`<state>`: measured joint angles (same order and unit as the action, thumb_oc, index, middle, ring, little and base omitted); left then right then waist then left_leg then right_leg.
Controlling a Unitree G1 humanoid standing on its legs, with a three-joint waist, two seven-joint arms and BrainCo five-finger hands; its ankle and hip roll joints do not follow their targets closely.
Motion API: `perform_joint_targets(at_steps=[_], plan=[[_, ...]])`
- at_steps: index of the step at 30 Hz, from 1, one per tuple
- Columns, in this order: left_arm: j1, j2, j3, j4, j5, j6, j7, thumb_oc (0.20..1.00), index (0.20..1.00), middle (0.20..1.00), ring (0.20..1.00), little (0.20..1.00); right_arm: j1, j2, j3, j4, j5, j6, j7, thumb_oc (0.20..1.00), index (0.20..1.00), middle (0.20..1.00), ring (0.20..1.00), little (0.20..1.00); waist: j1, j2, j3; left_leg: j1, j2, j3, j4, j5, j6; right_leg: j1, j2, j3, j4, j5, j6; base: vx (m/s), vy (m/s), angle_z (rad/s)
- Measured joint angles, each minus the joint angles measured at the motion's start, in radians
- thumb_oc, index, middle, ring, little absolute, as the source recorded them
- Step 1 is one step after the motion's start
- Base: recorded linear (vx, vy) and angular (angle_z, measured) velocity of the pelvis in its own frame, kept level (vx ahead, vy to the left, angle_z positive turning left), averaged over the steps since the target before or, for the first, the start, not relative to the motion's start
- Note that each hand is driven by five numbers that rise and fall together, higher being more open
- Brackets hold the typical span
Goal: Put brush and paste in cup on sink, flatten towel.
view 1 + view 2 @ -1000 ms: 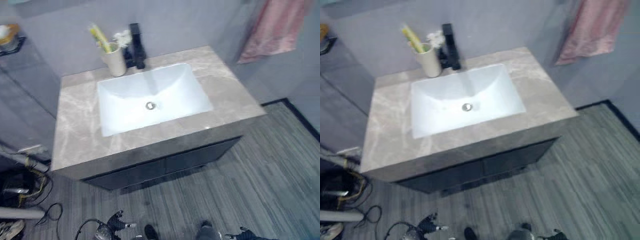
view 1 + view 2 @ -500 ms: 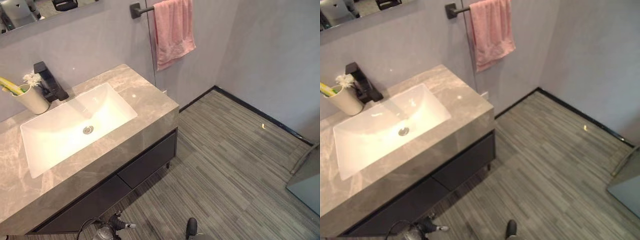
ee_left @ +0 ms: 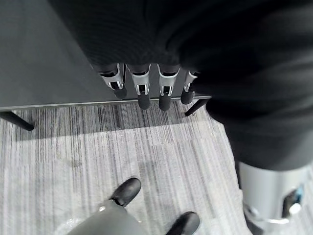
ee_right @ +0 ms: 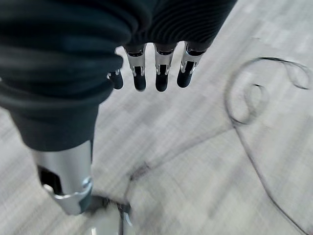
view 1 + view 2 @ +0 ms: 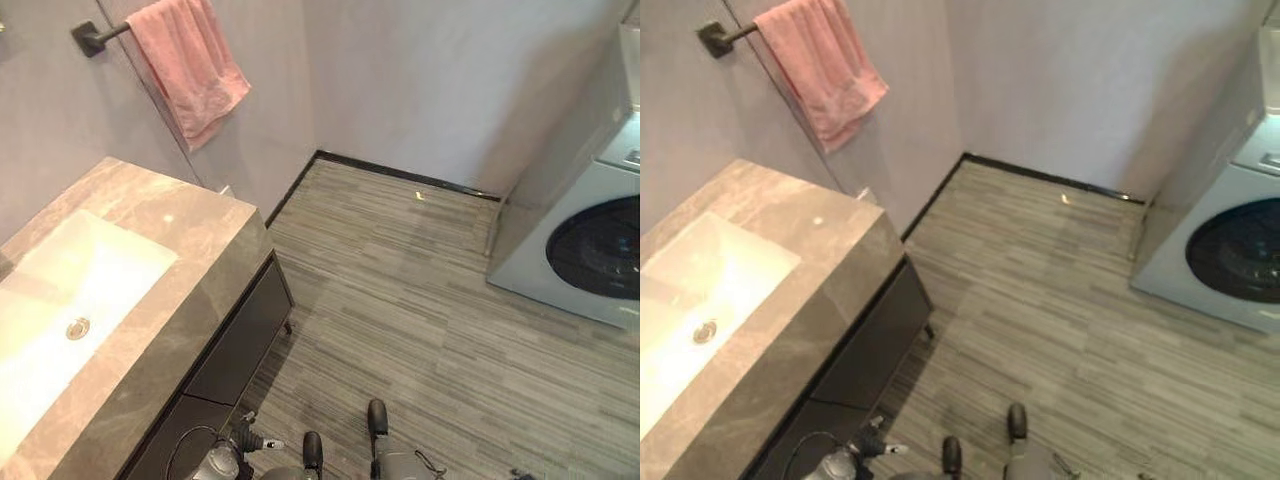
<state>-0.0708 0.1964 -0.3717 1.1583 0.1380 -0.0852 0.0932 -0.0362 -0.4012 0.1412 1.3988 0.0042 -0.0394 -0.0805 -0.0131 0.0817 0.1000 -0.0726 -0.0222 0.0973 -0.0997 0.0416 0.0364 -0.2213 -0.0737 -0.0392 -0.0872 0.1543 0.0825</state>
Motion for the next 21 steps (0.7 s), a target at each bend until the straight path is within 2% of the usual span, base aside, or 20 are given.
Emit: perform_joint_targets(at_steps=[1,2,3,4,5,6,7,8,9,12,13,14,16,18,21], plan=[[0.000,0.000,-0.003,0.002,0.001,0.001,0.002,1.000,1.000,1.000,1.000,1.000,0.010,0.013,0.030,0.000,-0.005,0.000,-0.005,1.000,1.000,1.000,1.000,1.000,-0.005,-0.010,0.002,0.002,-0.009,0.004,0.006,-0.001,0.001,0.007,-0.010,-0.015,0.024,-0.008,0.015,-0.14,0.047,-0.60],[-0.007,0.029,-0.001,0.001,0.001,0.004,0.009,1.000,1.000,1.000,1.000,1.000,-0.004,0.056,0.067,-0.005,-0.024,0.003,-0.002,1.000,1.000,1.000,1.000,1.000,0.024,-0.053,0.010,-0.001,-0.031,0.058,0.019,0.006,-0.001,-0.028,-0.028,-0.035,0.062,0.086,0.007,-0.11,0.039,-0.97],[-0.006,0.034,-0.002,-0.001,0.007,0.003,0.009,1.000,1.000,1.000,1.000,1.000,-0.032,0.064,0.085,-0.012,-0.030,-0.001,0.002,1.000,1.000,1.000,1.000,1.000,0.038,-0.050,0.019,-0.008,-0.003,0.091,0.016,0.008,0.007,-0.029,-0.014,-0.078,0.021,0.156,0.061,-0.08,0.052,-1.17],[-0.015,0.033,0.005,0.002,0.024,0.006,0.009,1.000,1.000,1.000,1.000,1.000,-0.052,0.068,0.093,-0.022,-0.032,-0.010,0.004,1.000,1.000,1.000,1.000,1.000,0.030,-0.037,0.032,-0.012,0.014,0.103,0.013,0.002,0.016,-0.024,-0.010,-0.099,0.004,0.175,0.101,0.00,0.062,-0.22],[-0.036,0.017,0.006,-0.001,0.038,0.006,0.009,1.000,1.000,1.000,1.000,1.000,-0.043,0.067,0.093,-0.027,-0.040,-0.008,0.005,1.000,1.000,1.000,1.000,1.000,-0.006,-0.012,0.038,-0.005,0.021,0.061,0.011,0.009,0.017,0.001,-0.018,-0.112,0.032,0.103,0.065,0.01,0.076,0.39],[-0.059,0.013,-0.003,-0.001,0.039,-0.002,0.010,1.000,1.000,1.000,1.000,1.000,-0.015,0.074,0.074,0.016,-0.046,-0.004,0.018,1.000,1.000,1.000,1.000,1.000,0.003,-0.014,0.041,0.022,0.024,0.051,0.001,0.010,0.011,0.039,-0.028,-0.091,0.087,0.042,0.037,0.02,0.055,0.66],[-0.067,0.015,-0.004,-0.001,0.040,-0.003,0.010,1.000,1.000,1.000,1.000,1.000,-0.008,0.078,0.071,0.045,-0.049,0.000,0.019,1.000,1.000,1.000,1.000,1.000,0.018,-0.022,0.040,0.038,0.023,0.049,0.001,0.009,0.009,0.063,-0.037,-0.073,0.110,-0.023,0.029,0.01,0.021,0.19],[-0.065,0.018,-0.007,-0.003,0.040,-0.004,0.010,1.000,1.000,1.000,1.000,1.000,0.005,0.078,0.064,0.066,-0.054,0.006,0.019,1.000,1.000,1.000,1.000,1.000,0.030,-0.027,0.030,0.040,0.024,0.053,0.001,0.010,0.010,0.070,-0.047,-0.087,0.129,-0.068,0.023,0.00,0.000,0.00],[-0.062,0.019,-0.006,-0.002,0.040,-0.001,0.010,1.000,1.000,1.000,1.000,1.000,0.011,0.071,0.053,0.076,-0.060,0.016,0.017,1.000,1.000,1.000,1.000,1.000,0.037,-0.033,0.023,0.042,0.031,0.053,0.001,0.012,0.003,0.066,-0.056,-0.137,0.141,-0.095,0.001,0.00,0.000,0.00],[-0.043,0.016,-0.020,-0.004,0.046,0.002,0.002,1.000,1.000,1.000,1.000,1.000,0.026,0.060,0.053,0.072,-0.080,0.018,0.016,1.000,1.000,1.000,1.000,1.000,0.031,-0.027,0.017,0.049,0.048,0.051,0.006,0.015,-0.022,0.098,-0.030,-0.146,0.073,-0.074,-0.010,-0.01,-0.058,-0.03],[-0.013,0.011,-0.042,-0.004,0.065,0.002,-0.006,1.000,1.000,1.000,1.000,1.000,0.035,0.054,0.054,0.067,-0.097,0.021,0.017,1.000,1.000,1.000,1.000,1.000,0.032,-0.027,-0.001,0.054,0.058,0.056,0.006,0.013,-0.039,0.136,-0.012,-0.142,0.006,-0.040,-0.009,-0.04,-0.098,-0.19],[-0.009,0.007,-0.042,-0.004,0.066,0.002,-0.009,1.000,1.000,1.000,1.000,1.000,0.036,0.051,0.056,0.065,-0.099,0.023,0.017,1.000,1.000,1.000,1.000,1.000,0.031,-0.015,-0.009,0.056,0.062,0.060,0.006,0.015,-0.042,0.139,-0.008,-0.139,-0.009,-0.032,-0.015,-0.05,-0.138,-0.14],[-0.008,-0.011,-0.038,-0.004,0.066,0.002,-0.011,1.000,1.000,1.000,1.000,1.000,0.036,0.050,0.057,0.057,-0.099,0.024,0.018,1.000,1.000,1.000,1.000,1.000,0.029,-0.001,-0.019,0.064,0.069,0.057,0.006,0.016,-0.049,0.149,0.001,-0.139,-0.009,-0.031,-0.021,-0.02,-0.122,-0.01],[-0.006,-0.010,-0.039,0.002,0.066,0.002,-0.011,1.000,1.000,1.000,1.000,1.000,0.039,0.048,0.056,0.042,-0.097,0.024,0.017,1.000,1.000,1.000,1.000,1.000,0.026,0.001,-0.039,0.073,0.076,0.056,0.006,0.008,-0.062,0.158,0.007,-0.140,-0.009,-0.036,-0.027,-0.02,-0.159,0.00],[0.001,-0.017,-0.037,0.042,0.065,0.004,-0.011,1.000,1.000,1.000,1.000,1.000,0.046,0.049,0.054,0.033,-0.092,0.021,0.017,1.000,1.000,1.000,1.000,1.000,0.018,0.007,-0.058,0.076,0.086,0.055,0.011,0.006,-0.063,0.163,0.015,-0.141,-0.009,-0.040,-0.035,-0.03,-0.170,0.00]])
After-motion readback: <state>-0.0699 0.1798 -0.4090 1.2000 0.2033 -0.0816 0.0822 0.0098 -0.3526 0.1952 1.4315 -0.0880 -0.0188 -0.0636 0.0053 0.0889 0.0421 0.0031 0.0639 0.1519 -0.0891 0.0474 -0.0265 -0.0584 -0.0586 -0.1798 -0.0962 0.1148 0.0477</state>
